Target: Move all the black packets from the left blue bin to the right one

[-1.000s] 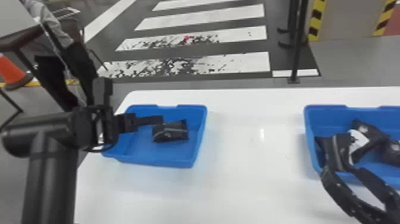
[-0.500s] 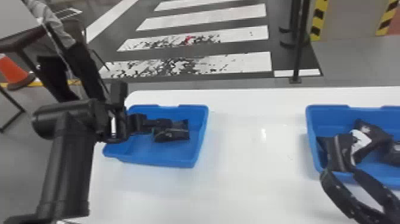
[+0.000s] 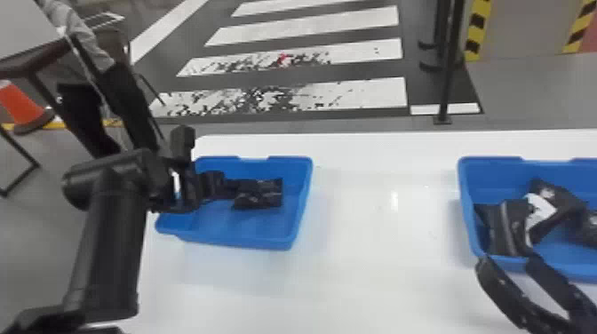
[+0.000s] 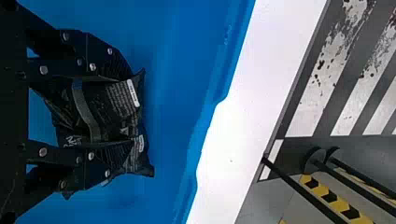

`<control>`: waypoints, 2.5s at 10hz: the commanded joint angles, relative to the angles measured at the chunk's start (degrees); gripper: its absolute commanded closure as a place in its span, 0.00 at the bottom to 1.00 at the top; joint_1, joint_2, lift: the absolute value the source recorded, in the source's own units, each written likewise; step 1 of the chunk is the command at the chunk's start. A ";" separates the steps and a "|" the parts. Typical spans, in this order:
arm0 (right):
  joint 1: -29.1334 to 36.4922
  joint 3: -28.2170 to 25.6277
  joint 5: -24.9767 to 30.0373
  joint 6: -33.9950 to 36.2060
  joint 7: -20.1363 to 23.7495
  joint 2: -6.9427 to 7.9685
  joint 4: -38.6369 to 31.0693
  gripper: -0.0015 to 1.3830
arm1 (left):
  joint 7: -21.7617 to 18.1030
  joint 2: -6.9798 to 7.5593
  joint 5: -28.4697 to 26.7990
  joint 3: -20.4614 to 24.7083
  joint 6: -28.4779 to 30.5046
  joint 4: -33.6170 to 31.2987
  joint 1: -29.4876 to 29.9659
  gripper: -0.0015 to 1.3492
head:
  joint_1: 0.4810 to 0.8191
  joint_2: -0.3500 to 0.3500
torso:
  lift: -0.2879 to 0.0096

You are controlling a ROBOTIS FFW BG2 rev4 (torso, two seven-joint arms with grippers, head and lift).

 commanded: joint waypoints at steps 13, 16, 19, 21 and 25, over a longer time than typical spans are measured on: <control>-2.53 3.77 -3.89 0.07 2.91 -0.44 -1.39 0.14 | -7.24 -3.31 22.70 3.11 -9.28 -46.30 30.97 0.89 | 0.63 0.74 | 0.35; -6.89 7.20 -7.32 1.34 7.30 -1.23 1.71 0.15 | -8.20 -4.98 26.13 -2.49 -12.94 -47.15 30.97 0.89 | 0.63 0.69 | 0.35; -8.86 8.68 -8.12 2.60 8.36 -1.76 1.71 0.14 | -8.20 -5.51 27.62 -7.75 -13.64 -47.15 29.56 0.89 | 0.63 0.64 | 0.35; -9.14 8.80 -8.46 2.60 8.44 -1.76 1.29 0.14 | -8.12 -5.51 27.85 -9.23 -13.22 -46.87 29.14 0.89 | 0.63 0.60 | 0.35; -10.83 9.25 -10.75 1.76 8.44 -1.58 3.82 0.65 | -8.12 -5.60 29.10 -11.75 -12.65 -46.30 28.58 0.89 | 0.63 0.56 | 0.35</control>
